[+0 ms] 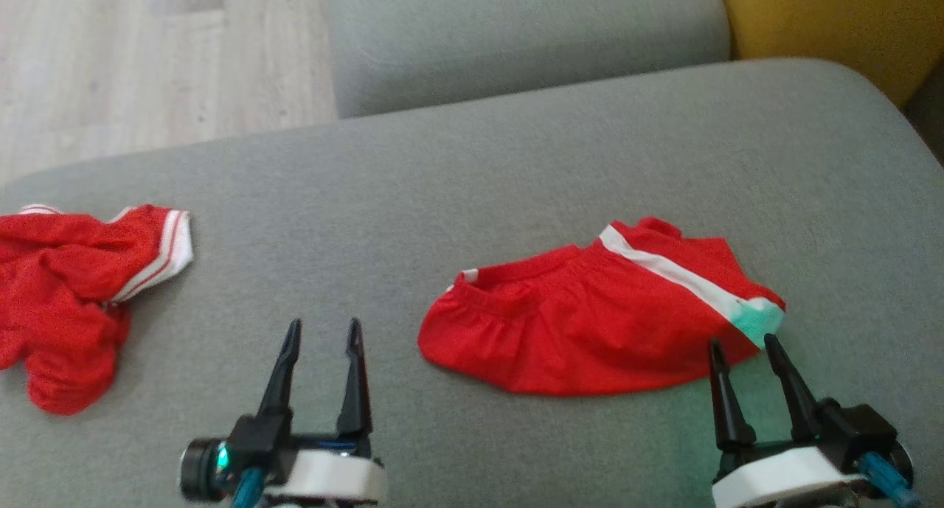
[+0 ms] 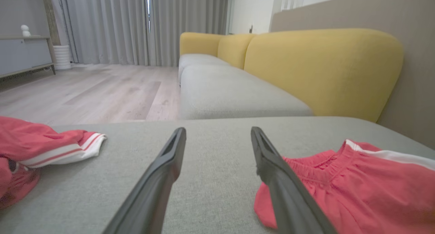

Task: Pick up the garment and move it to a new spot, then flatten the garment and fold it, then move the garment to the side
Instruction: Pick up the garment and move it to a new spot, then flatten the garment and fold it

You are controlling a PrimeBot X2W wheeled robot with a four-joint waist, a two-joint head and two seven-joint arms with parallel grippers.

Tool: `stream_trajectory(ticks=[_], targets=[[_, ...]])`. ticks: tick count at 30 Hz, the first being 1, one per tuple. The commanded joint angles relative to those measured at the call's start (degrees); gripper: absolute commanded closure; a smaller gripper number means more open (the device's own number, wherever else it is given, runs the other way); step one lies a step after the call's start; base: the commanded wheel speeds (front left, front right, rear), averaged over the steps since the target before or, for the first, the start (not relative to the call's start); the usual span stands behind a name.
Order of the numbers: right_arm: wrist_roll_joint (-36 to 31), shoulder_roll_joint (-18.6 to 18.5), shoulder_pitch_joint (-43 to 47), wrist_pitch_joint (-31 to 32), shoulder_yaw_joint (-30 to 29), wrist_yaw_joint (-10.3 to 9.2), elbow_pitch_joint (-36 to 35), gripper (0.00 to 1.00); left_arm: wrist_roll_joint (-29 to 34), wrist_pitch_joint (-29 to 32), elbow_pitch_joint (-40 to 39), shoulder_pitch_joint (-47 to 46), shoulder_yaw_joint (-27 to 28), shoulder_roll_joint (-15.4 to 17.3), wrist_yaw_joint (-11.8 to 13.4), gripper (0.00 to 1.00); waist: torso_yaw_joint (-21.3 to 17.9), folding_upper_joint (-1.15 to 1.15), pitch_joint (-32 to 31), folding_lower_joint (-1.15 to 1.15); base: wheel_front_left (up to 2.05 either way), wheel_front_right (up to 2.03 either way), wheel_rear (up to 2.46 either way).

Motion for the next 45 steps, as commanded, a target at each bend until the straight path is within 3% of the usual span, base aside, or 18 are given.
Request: stream_trajectory(ticks=[1, 7, 13, 19, 30, 45], targets=[[0.39, -0.28, -0.70, -0.37, 0.97, 0.42, -1.67, 0.00, 0.55, -0.62, -3.11, -0.77, 2.58, -0.16, 0.04, 0.00, 1.76, 0.00, -1.81, 0.00, 0.00, 0.00, 0.00], [-0.07, -0.28, 1.08, -0.37, -0.99, 0.42, -4.59, 0.00, 3.19, -0.63, -12.59, 7.36, 6.29, -0.40, 0.39, 0.00, 3.33, 0.00, -4.50, 0.00, 0.00, 0.00, 0.00], [0.56, -0.28, 3.74, -0.37, -2.16, 0.42, -6.54, 0.00, 5.07, -0.63, -14.98, 12.62, 6.54, -0.43, 0.82, 0.00, 3.80, 0.00, -6.30, 0.00, 0.00, 0.00, 0.00], [0.56, -0.28, 5.53, -0.37, -2.09, 0.42, -7.27, 0.00, 7.60, -0.63, -15.36, 14.01, 6.51, -0.44, 1.63, 0.00, 4.23, 0.00, -6.77, 0.00, 0.00, 0.00, 0.00], [0.47, -0.28, 5.68, -0.37, 0.83, 0.42, -6.50, 0.00, 6.28, -0.63, -14.54, 13.87, 6.74, -0.44, 2.91, 0.00, 4.86, 0.00, -6.72, 0.00, 0.00, 0.00, 0.00], [-1.40, -0.28, 5.43, -0.37, 2.24, 0.42, -6.84, 0.00, 4.90, -0.63, -11.88, 14.21, 7.09, -0.44, 2.55, 0.00, 5.40, 0.00, -6.80, 0.00, 0.00, 0.00, 0.00]])
